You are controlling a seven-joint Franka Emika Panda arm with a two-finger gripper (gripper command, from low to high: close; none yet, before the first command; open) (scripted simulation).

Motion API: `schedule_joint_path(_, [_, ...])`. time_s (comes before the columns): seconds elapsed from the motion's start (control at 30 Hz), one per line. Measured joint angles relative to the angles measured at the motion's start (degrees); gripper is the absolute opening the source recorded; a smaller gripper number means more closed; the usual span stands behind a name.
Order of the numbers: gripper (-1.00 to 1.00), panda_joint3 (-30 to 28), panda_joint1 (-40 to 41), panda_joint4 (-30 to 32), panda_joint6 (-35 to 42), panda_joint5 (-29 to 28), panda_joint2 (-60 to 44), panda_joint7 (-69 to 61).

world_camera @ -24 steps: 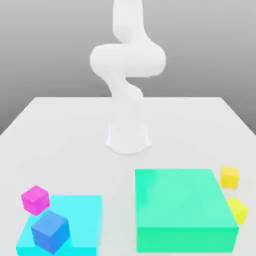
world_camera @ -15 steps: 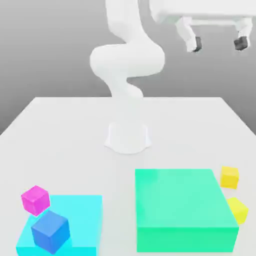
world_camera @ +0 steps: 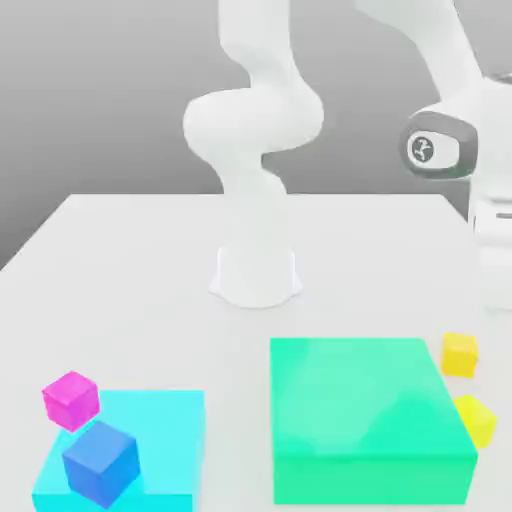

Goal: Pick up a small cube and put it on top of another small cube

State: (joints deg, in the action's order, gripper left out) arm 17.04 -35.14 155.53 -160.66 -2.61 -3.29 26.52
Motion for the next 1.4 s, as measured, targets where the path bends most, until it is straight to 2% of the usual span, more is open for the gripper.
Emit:
schedule_joint_path(0.13, [0.00, -4.61, -3.83, -0.26, -5.77, -8.02, -8.22, 4.90])
schedule_joint_path(0.23, [0.00, -9.69, -8.05, -1.51, -10.66, -11.96, -14.38, 7.91])
schedule_joint_path(0.27, [-1.00, -10.68, -8.93, -1.76, -11.59, -12.50, -15.54, 8.36])
schedule_joint_path(0.5, [-1.00, -10.55, -8.80, -1.73, -11.42, -12.67, -15.40, 8.49])
schedule_joint_path(0.7, [-1.00, -4.42, -4.77, 0.68, -2.76, -3.39, -4.22, 1.49])
schedule_joint_path(0.8, [-1.00, -5.13, -3.38, -3.49, 2.23, -1.94, -4.84, 0.08])
schedule_joint_path(1.03, [-1.00, -15.02, 9.08, -13.94, 12.34, 0.96, -5.89, -9.41])
schedule_joint_path(1.4, [-1.00, -30.27, 29.06, -21.72, 22.12, 4.23, -2.68, -23.67])
